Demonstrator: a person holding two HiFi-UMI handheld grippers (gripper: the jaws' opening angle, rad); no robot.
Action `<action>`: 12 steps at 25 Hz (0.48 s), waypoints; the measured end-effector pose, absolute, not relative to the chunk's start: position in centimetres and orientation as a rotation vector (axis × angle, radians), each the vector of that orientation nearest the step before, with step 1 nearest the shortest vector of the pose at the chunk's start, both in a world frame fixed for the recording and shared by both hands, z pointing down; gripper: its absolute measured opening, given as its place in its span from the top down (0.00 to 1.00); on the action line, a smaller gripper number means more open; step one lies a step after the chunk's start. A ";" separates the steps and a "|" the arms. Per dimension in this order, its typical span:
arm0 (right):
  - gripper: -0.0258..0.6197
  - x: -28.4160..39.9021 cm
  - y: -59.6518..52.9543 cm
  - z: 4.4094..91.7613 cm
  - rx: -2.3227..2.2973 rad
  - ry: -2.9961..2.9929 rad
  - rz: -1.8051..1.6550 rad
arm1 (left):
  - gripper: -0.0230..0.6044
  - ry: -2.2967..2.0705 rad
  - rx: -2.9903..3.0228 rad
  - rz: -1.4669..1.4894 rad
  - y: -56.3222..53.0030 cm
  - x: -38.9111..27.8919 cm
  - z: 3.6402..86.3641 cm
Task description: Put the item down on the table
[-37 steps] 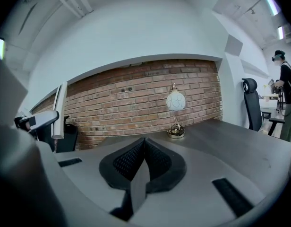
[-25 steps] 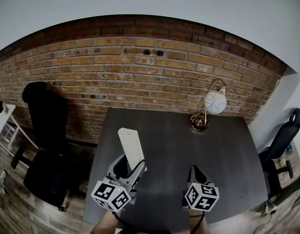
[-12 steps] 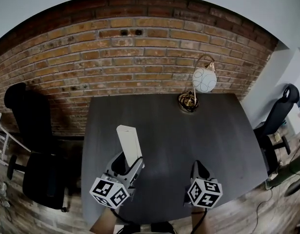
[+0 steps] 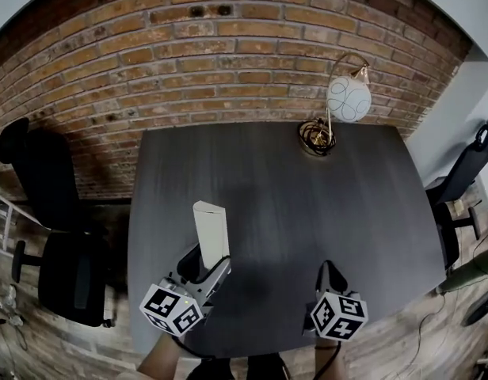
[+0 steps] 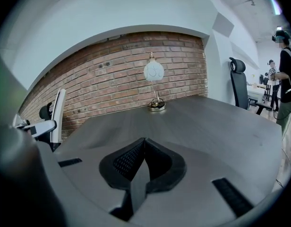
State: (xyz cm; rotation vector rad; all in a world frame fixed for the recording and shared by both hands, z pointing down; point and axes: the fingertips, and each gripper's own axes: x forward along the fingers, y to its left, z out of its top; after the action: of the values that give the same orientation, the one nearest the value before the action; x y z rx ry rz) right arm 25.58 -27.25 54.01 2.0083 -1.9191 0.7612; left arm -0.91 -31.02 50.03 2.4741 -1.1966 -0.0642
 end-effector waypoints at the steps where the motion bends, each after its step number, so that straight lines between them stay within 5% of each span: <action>1: 0.91 25.6 -27.1 54.5 2.003 -1.915 0.768 | 0.50 -1.189 2.481 -0.040 -31.0 -1.0 50.5; 12: 0.91 24.3 -27.9 58.7 1.917 -1.917 0.806 | 0.50 -1.107 2.540 0.159 -31.3 -2.0 54.6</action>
State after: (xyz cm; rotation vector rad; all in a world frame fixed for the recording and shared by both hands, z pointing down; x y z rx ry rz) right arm 24.27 -27.89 58.74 1.9173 -1.9169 0.8060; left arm -1.98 -31.29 54.59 2.5397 -1.1073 0.1589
